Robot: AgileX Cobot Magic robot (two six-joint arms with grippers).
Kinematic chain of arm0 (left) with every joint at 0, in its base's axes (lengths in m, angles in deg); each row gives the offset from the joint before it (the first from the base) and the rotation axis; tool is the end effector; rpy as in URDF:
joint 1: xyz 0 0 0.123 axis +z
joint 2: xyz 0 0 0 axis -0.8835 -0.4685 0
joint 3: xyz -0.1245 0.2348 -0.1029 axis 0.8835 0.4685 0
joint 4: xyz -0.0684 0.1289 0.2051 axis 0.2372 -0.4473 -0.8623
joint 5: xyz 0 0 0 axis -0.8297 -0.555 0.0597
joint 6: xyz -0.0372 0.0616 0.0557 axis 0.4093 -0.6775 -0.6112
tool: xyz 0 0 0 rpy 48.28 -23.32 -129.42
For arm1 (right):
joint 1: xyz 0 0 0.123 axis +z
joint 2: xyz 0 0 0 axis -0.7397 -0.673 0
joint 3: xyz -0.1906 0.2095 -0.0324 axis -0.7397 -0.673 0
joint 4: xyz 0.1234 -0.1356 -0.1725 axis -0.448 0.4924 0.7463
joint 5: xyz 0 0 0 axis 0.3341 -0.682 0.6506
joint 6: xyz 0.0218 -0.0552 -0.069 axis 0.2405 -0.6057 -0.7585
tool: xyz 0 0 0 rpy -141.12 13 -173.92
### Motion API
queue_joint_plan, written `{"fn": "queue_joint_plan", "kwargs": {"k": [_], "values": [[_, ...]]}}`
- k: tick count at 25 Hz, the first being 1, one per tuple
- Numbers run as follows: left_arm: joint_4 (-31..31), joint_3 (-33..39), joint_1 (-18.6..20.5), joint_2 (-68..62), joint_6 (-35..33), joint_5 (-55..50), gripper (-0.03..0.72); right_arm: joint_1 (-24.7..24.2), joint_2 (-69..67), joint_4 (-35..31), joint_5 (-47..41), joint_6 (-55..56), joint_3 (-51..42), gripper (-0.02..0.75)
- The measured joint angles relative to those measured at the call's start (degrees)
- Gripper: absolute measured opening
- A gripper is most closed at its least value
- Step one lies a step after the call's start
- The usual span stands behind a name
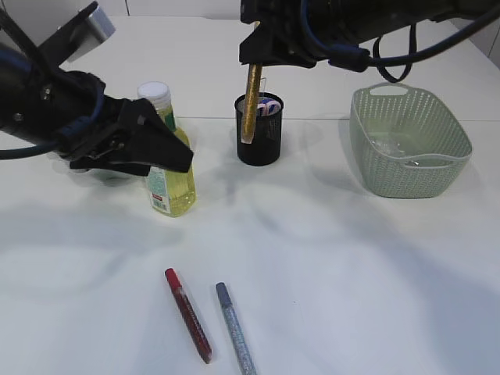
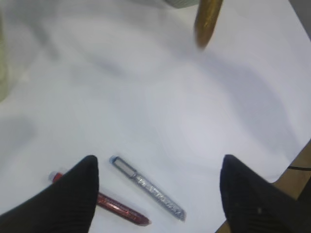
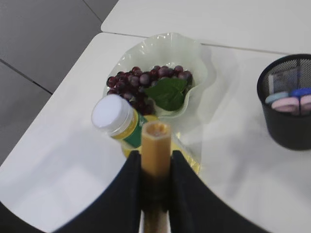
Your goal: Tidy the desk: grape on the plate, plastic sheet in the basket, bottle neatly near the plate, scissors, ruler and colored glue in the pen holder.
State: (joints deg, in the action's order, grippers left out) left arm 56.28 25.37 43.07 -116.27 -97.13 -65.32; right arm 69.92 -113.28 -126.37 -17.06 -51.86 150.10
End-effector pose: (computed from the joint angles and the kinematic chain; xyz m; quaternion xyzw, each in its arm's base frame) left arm 0.2814 -0.1472 0.2748 0.1766 0.8989 -0.3208 0.2405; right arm 0.3598 0.1846 0.3221 -0.1399 0.8550 0.3154 0.3873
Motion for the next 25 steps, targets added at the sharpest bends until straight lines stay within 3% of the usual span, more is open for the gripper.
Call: {"fn": "queue_joint_plan", "kwargs": {"k": [4, 8, 16, 25], "values": [[-3.15, 0.78, 4.83, -3.07, 2.10, -1.61, 0.547, -1.18, -5.97, 0.11, 0.72, -2.83, 6.57, 0.120], [-9.41, 0.78, 6.94, -4.67, 6.40, -1.72, 0.498, -2.21, -12.73, 0.22, 1.71, -4.24, 14.29, 0.120], [-32.85, 0.78, 7.17, -5.04, 26.26, 0.83, 0.475, -4.29, -25.94, 0.22, 5.29, -8.34, 29.03, 0.120], [-36.25, 0.78, 7.17, -5.04, 28.87, 0.99, 0.473, -4.31, -32.87, -4.39, 7.53, -11.05, 38.54, 0.120]]}}
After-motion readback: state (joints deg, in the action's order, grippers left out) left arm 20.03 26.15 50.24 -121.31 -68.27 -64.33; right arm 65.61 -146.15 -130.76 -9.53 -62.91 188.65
